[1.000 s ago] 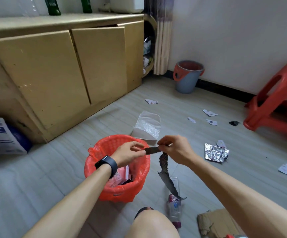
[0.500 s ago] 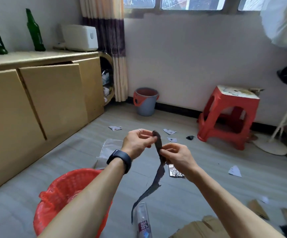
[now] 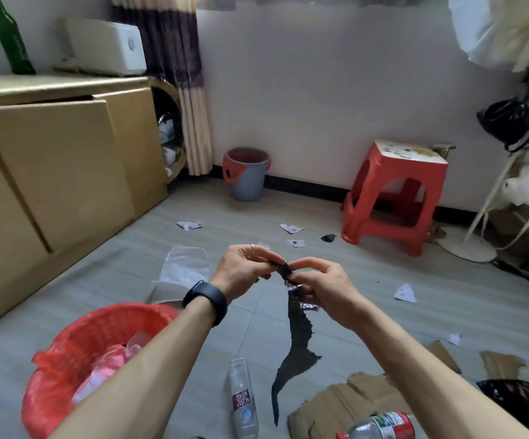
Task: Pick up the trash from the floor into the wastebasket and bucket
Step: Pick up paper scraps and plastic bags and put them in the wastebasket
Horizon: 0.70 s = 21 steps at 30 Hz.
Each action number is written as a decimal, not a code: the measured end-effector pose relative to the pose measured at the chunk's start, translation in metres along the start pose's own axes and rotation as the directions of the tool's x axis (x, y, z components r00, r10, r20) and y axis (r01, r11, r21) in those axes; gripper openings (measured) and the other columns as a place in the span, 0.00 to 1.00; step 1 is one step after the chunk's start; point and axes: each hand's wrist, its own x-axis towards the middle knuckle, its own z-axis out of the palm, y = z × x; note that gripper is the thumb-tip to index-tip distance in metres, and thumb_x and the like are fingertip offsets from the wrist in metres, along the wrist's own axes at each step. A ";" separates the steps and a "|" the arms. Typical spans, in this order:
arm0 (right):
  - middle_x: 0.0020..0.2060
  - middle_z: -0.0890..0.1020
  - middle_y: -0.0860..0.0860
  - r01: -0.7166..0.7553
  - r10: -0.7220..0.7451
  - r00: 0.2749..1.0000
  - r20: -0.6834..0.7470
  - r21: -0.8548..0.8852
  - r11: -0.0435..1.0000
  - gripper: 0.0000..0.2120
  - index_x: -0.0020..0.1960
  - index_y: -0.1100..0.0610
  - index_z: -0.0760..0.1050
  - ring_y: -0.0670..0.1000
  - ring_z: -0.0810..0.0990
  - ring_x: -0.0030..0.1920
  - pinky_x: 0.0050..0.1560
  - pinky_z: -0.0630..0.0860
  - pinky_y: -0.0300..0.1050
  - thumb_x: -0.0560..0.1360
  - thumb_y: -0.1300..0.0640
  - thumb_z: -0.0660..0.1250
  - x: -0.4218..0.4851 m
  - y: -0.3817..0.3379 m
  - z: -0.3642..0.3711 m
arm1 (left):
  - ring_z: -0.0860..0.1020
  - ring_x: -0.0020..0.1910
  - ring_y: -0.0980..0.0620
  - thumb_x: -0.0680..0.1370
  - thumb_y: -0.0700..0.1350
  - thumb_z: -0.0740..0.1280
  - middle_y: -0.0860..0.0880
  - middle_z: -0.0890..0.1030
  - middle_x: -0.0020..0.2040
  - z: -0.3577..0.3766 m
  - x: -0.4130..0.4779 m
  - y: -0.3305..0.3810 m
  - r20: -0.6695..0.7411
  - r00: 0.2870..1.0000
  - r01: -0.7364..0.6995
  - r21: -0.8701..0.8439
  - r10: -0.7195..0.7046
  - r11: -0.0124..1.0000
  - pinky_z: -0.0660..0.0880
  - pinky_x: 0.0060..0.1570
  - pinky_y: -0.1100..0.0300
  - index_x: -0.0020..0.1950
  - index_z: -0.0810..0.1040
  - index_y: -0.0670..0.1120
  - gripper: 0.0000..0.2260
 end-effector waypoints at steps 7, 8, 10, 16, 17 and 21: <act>0.40 0.85 0.58 -0.018 0.034 0.996 -0.086 0.178 0.984 0.09 0.50 0.64 0.83 0.51 0.84 0.35 0.38 0.80 0.40 0.76 0.71 0.65 0.008 0.003 -0.001 | 0.81 0.40 0.54 0.77 0.46 0.72 0.48 0.86 0.46 0.009 -0.007 -0.003 0.070 0.995 0.062 0.027 -0.064 0.998 0.73 0.40 0.61 0.51 0.85 0.45 0.07; 0.40 0.85 0.58 -0.032 0.049 0.996 -0.080 0.199 0.980 0.10 0.51 0.65 0.83 0.50 0.84 0.36 0.38 0.80 0.40 0.76 0.70 0.64 0.009 0.003 0.001 | 0.82 0.38 0.54 0.76 0.46 0.73 0.48 0.86 0.45 0.011 -0.008 -0.005 0.041 0.998 0.047 0.029 -0.049 0.998 0.73 0.38 0.62 0.50 0.83 0.45 0.07; 0.42 0.85 0.58 -0.052 0.070 0.996 -0.061 0.258 0.965 0.09 0.51 0.66 0.83 0.51 0.84 0.39 0.42 0.81 0.41 0.76 0.68 0.65 0.009 0.003 0.003 | 0.82 0.37 0.53 0.74 0.44 0.76 0.47 0.85 0.46 0.012 -0.007 -0.009 -0.022 1.000 0.016 0.038 -0.015 0.999 0.73 0.34 0.65 0.52 0.80 0.45 0.10; 0.44 0.86 0.61 0.010 0.010 0.998 -0.063 0.305 0.952 0.10 0.53 0.67 0.81 0.54 0.86 0.43 0.43 0.82 0.40 0.73 0.66 0.74 0.006 0.001 0.007 | 0.83 0.41 0.60 0.71 0.46 0.78 0.52 0.86 0.41 0.007 -0.006 -0.013 0.010 1.000 0.018 0.102 -0.019 0.995 0.73 0.42 0.70 0.48 0.86 0.47 0.08; 0.44 0.85 0.61 0.009 0.019 0.996 -0.084 0.322 0.947 0.10 0.53 0.67 0.81 0.55 0.87 0.42 0.42 0.82 0.40 0.73 0.69 0.73 0.005 0.002 0.007 | 0.82 0.41 0.62 0.71 0.46 0.78 0.52 0.86 0.40 0.006 -0.008 -0.013 0.026 0.999 0.045 0.089 -0.047 0.995 0.73 0.41 0.71 0.49 0.86 0.47 0.09; 0.47 0.84 0.63 0.027 0.023 0.993 -0.117 0.412 0.911 0.15 0.56 0.66 0.79 0.58 0.87 0.43 0.43 0.82 0.42 0.71 0.74 0.72 0.005 -0.001 0.008 | 0.84 0.48 0.52 0.74 0.51 0.75 0.49 0.86 0.48 0.002 -0.010 -0.013 0.064 0.980 0.191 -0.046 -0.187 0.981 0.76 0.47 0.58 0.56 0.80 0.46 0.14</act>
